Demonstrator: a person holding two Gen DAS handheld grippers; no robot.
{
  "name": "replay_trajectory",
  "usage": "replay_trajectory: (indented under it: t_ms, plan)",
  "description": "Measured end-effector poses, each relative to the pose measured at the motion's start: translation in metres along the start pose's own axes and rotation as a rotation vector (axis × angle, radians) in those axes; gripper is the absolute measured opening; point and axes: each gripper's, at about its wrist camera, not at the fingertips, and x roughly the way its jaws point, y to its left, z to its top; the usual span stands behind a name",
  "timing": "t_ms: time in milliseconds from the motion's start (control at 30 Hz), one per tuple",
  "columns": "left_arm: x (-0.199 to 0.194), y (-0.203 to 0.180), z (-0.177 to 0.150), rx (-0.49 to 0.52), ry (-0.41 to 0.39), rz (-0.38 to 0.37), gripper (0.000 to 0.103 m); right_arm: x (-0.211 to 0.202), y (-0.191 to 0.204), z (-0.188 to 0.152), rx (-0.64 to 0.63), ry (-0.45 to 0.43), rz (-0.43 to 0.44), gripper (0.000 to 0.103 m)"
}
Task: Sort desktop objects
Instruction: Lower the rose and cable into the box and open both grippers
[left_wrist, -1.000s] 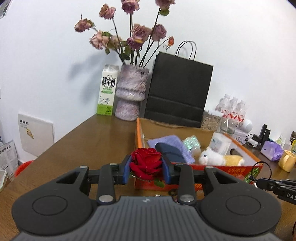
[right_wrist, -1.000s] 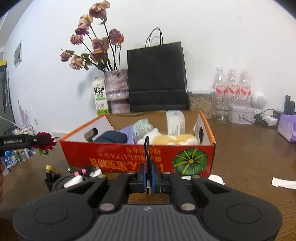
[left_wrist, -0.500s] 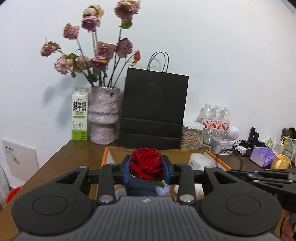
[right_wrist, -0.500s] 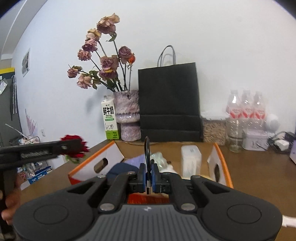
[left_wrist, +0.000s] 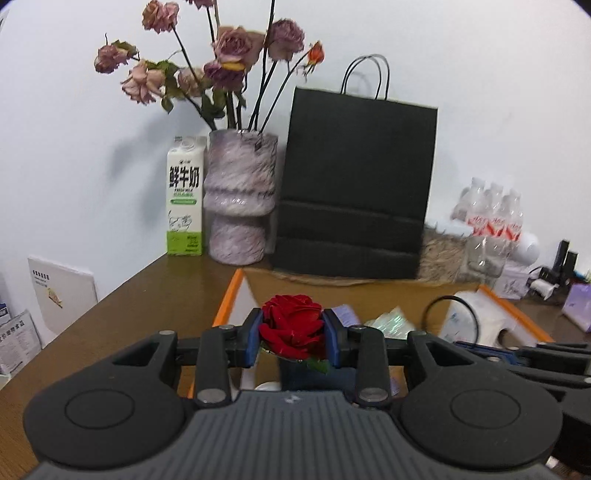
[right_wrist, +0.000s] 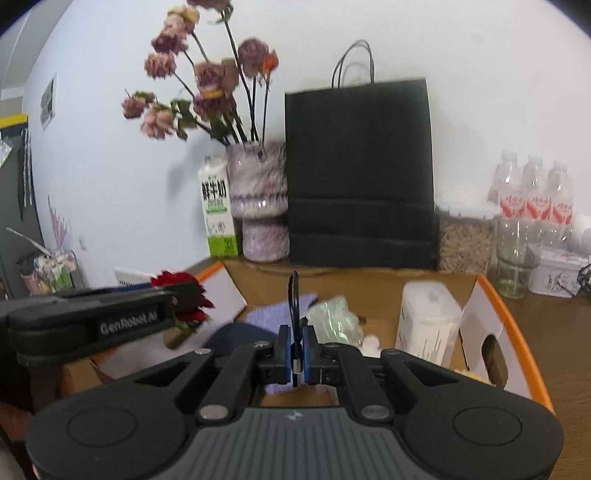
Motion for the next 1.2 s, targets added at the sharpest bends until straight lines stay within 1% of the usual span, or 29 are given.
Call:
replay_trajectory:
  t_ms: [100,500,600,667,700,733,767,800,833,867,900,933,1000,1033,1200]
  plan:
    - [0.003,0.004,-0.004,0.009,0.018,0.016,0.035,0.004,-0.003,-0.006,0.01,0.025,0.007,0.005]
    - [-0.001,-0.003,-0.011,0.061,0.025,0.017,0.036,0.0,-0.003,-0.01,0.001,0.011,-0.012,0.005]
    - [-0.003,-0.004,-0.01,0.07,0.012,0.023,0.04,-0.002,-0.004,-0.009,0.0,0.013,-0.015,0.011]
    - [-0.006,-0.006,-0.01,0.083,0.001,0.028,0.041,-0.003,-0.005,-0.008,0.002,0.015,-0.027,0.011]
    - [-0.007,-0.006,-0.01,0.087,-0.004,0.031,0.042,-0.004,-0.005,-0.007,0.002,0.012,-0.033,0.017]
    - [-0.007,-0.006,-0.009,0.087,-0.007,0.036,0.045,-0.005,-0.006,-0.006,0.005,0.011,-0.035,0.029]
    - [-0.008,-0.006,-0.008,0.088,-0.009,0.039,0.048,-0.006,-0.007,-0.005,0.009,0.009,-0.041,0.036]
    - [-0.01,-0.006,-0.007,0.087,-0.011,0.04,0.053,-0.008,-0.008,-0.004,0.009,0.003,-0.049,0.051]
    - [-0.011,-0.005,-0.006,0.085,-0.018,0.041,0.064,-0.009,-0.008,-0.003,0.004,-0.004,-0.055,0.063]
    - [-0.014,-0.006,-0.005,0.085,-0.026,0.047,0.074,-0.012,-0.007,-0.002,-0.002,-0.017,-0.063,0.068]
    - [-0.016,-0.006,-0.005,0.087,-0.041,0.055,0.091,-0.014,-0.006,-0.001,-0.005,-0.028,-0.071,0.081]
    - [-0.019,-0.006,-0.004,0.087,-0.061,0.069,0.098,-0.016,-0.006,0.0,-0.008,-0.042,-0.081,0.093]
    - [-0.023,-0.005,-0.003,0.077,-0.101,0.097,0.103,-0.02,-0.006,0.002,-0.01,-0.066,-0.098,0.101]
    - [-0.025,-0.004,-0.002,0.072,-0.108,0.095,0.103,-0.021,-0.006,0.003,-0.008,-0.07,-0.102,0.103]
    - [-0.025,-0.005,-0.001,0.072,-0.104,0.102,0.103,-0.022,-0.006,0.005,-0.016,-0.066,-0.108,0.103]
